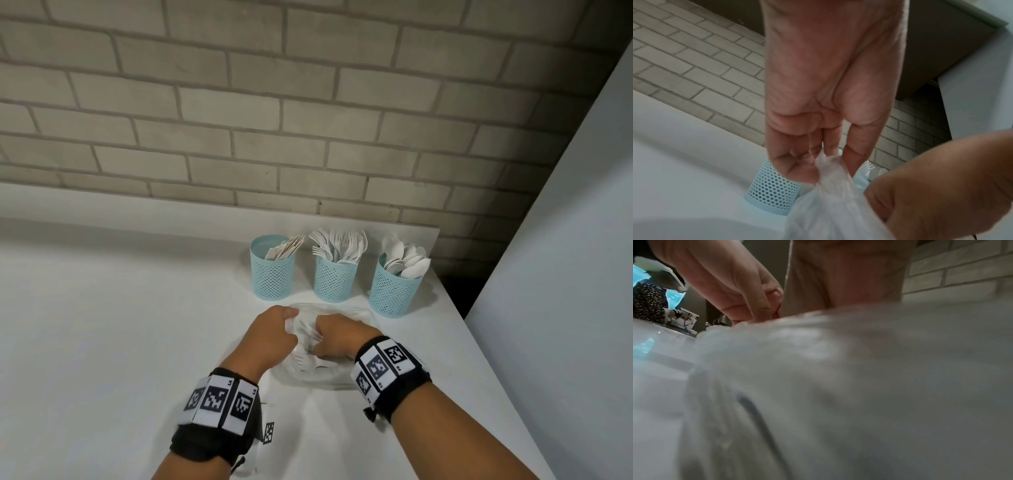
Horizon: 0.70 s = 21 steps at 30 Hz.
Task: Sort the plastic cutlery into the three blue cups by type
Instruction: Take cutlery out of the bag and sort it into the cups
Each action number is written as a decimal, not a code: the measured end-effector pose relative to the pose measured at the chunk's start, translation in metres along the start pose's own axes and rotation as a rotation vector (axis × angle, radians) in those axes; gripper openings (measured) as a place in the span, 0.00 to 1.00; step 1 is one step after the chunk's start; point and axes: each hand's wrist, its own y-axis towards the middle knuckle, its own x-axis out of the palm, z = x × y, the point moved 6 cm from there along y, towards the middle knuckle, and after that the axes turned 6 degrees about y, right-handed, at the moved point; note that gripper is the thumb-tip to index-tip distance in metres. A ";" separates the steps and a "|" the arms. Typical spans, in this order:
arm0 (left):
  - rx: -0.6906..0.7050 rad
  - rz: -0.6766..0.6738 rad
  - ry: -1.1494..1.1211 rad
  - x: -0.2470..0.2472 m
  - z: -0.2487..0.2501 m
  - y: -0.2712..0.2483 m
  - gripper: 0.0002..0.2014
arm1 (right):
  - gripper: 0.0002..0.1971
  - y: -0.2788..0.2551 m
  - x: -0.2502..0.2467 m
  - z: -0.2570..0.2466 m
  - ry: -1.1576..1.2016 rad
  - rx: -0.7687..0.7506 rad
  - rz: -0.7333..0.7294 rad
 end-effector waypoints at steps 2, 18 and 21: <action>0.000 0.000 0.003 -0.001 0.001 -0.001 0.27 | 0.13 0.005 0.002 0.004 -0.040 0.028 -0.021; -0.127 -0.080 0.047 -0.007 -0.005 -0.005 0.31 | 0.23 -0.004 -0.024 0.010 0.173 -0.150 0.218; -0.167 -0.103 -0.004 -0.005 -0.010 -0.003 0.31 | 0.20 -0.009 -0.031 0.014 0.343 -0.163 0.207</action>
